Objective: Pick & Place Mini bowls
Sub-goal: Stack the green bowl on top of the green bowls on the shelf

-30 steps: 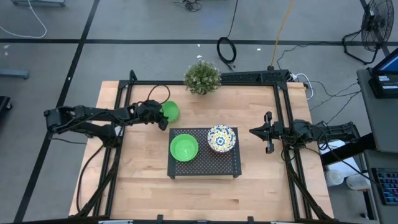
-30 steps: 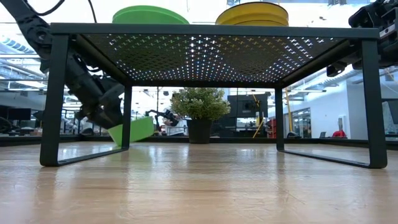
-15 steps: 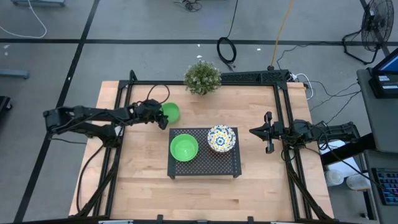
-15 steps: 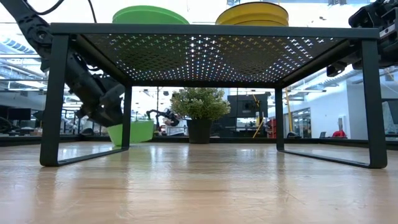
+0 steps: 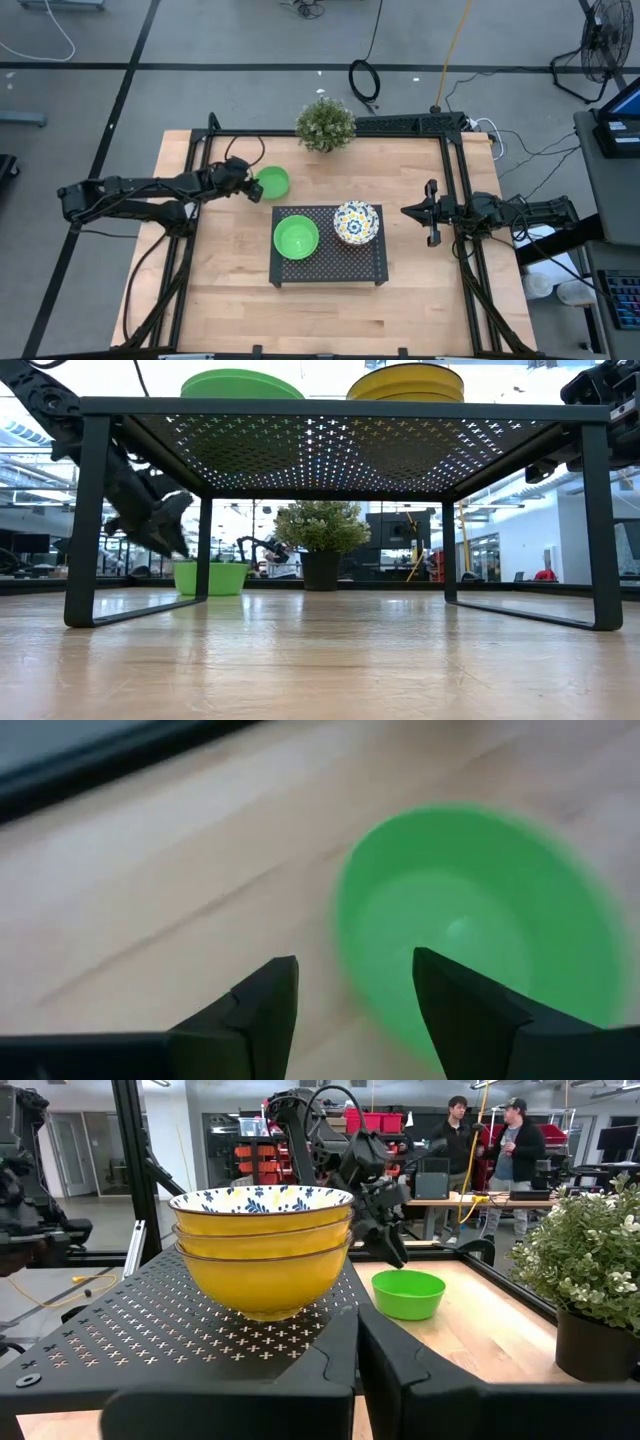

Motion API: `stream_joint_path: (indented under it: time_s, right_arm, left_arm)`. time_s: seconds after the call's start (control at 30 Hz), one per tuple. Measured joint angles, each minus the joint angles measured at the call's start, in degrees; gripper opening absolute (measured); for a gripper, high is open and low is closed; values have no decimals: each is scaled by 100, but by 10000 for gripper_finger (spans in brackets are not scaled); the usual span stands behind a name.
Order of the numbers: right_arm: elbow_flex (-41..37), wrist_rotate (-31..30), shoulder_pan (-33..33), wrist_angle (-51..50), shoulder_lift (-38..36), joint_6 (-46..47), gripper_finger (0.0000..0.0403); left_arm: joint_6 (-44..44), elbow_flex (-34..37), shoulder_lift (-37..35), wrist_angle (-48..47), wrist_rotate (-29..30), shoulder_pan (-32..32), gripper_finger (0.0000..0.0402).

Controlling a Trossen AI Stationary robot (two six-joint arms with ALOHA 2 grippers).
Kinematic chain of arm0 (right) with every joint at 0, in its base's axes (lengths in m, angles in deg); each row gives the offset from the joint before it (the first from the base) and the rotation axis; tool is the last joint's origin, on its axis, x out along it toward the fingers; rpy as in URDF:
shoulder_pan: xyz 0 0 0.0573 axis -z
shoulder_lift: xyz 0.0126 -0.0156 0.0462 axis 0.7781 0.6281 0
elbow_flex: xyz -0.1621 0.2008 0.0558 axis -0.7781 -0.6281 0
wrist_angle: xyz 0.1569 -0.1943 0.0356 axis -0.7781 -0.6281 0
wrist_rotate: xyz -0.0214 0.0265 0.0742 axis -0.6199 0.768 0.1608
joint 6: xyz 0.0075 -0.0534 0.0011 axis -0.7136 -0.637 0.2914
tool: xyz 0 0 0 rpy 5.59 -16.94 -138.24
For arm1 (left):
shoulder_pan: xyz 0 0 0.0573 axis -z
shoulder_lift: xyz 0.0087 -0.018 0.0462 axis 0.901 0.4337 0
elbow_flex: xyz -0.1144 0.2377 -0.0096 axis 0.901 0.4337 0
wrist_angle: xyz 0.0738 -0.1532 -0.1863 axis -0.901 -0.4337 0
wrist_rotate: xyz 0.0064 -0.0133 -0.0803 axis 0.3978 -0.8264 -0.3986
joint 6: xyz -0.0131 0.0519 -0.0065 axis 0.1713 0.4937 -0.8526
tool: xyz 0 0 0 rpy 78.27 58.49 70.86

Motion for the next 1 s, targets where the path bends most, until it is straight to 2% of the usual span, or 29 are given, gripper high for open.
stream_joint_path:
  time_s: [0.17,0.47,1.0]
  right_arm:
    - [0,0,2,2,0,0,0]
    - [-1,0,1,2,0,0,0]
    - [-2,0,2,1,0,0,0]
  left_arm:
    - [-329,0,73,-513,53,-51,200]
    - [-431,2,217,-391,56,-155,200]
    - [-653,2,215,-772,78,-155,200]
